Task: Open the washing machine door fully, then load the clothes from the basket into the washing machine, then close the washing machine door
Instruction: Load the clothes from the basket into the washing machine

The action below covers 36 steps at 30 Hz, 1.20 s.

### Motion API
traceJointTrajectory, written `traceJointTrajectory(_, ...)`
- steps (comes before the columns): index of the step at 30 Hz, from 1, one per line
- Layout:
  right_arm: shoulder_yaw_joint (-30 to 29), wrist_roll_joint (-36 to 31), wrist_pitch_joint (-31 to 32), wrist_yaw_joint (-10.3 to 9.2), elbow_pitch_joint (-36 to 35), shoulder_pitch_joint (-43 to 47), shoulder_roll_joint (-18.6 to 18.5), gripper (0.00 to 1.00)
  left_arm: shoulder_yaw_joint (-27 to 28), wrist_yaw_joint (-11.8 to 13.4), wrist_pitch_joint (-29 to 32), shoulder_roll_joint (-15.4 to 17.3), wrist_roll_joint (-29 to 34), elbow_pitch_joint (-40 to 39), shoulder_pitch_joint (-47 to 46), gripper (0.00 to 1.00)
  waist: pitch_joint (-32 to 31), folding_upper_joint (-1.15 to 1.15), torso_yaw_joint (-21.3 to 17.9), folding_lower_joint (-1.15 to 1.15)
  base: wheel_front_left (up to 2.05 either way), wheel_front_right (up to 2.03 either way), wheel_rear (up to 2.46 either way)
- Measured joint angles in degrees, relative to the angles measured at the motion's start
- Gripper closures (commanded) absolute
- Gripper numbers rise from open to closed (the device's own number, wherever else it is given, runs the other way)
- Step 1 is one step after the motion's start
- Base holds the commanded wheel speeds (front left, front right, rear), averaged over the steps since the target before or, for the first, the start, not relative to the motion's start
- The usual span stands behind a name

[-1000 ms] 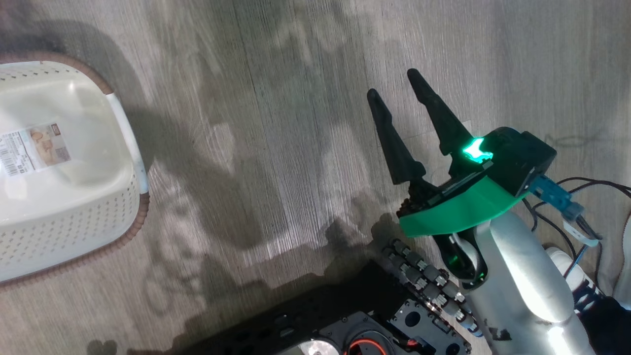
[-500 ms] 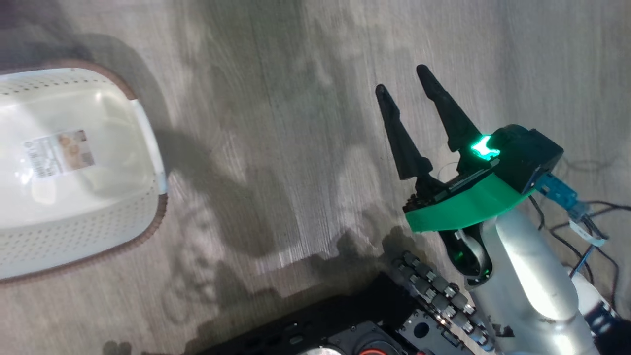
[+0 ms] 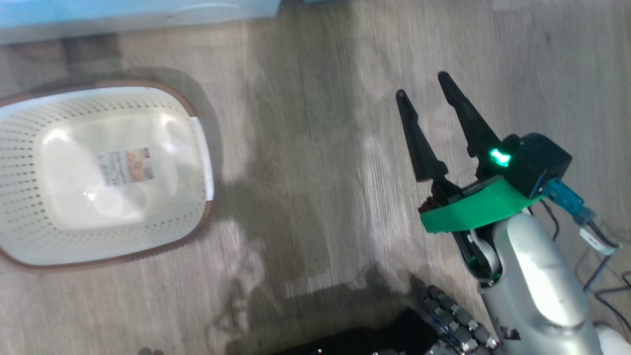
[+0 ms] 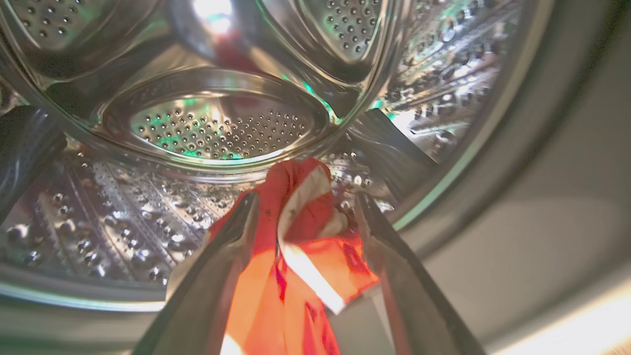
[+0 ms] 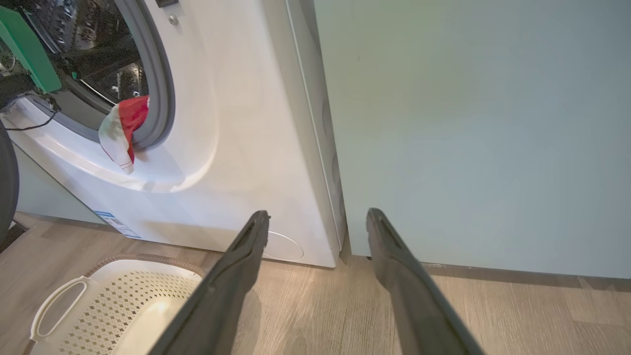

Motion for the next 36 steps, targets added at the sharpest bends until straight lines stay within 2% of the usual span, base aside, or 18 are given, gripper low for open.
traceJointTrajectory(4, -1.4, -0.8, 0.0, 0.00, 0.2, 1.5, 0.0, 0.00, 2.1, 0.4, 0.0, -1.4, -1.0, -4.6, 5.9, 0.00, -2.1, 0.00, 1.4, 0.00, 0.00, 0.00, 0.00)
traceJointTrajectory(18, -6.0, -3.0, 0.0, 0.00, -0.1, 4.7, 0.0, 0.00, 12.8, 6.9, 0.0, -10.0, 1.5, -35.5, 40.4, 0.00, -8.2, 0.00, 7.1, 0.00, 0.00, 0.00, 0.00)
traceJointTrajectory(25, -6.1, -3.5, 0.0, 0.00, 0.0, 6.6, 0.0, 0.00, 17.2, 8.5, 0.0, -14.8, 3.7, -41.2, 51.6, 0.00, -9.4, 0.00, 8.0, 0.00, 0.00, 0.00, 0.00)
traceJointTrajectory(36, -6.2, -3.5, 0.0, 0.00, 0.0, 6.8, 0.0, 0.00, 21.0, 7.5, 0.0, -21.1, 7.7, -43.6, 56.6, 0.00, -10.1, 0.00, 8.5, 0.00, 0.00, 0.00, 0.00)
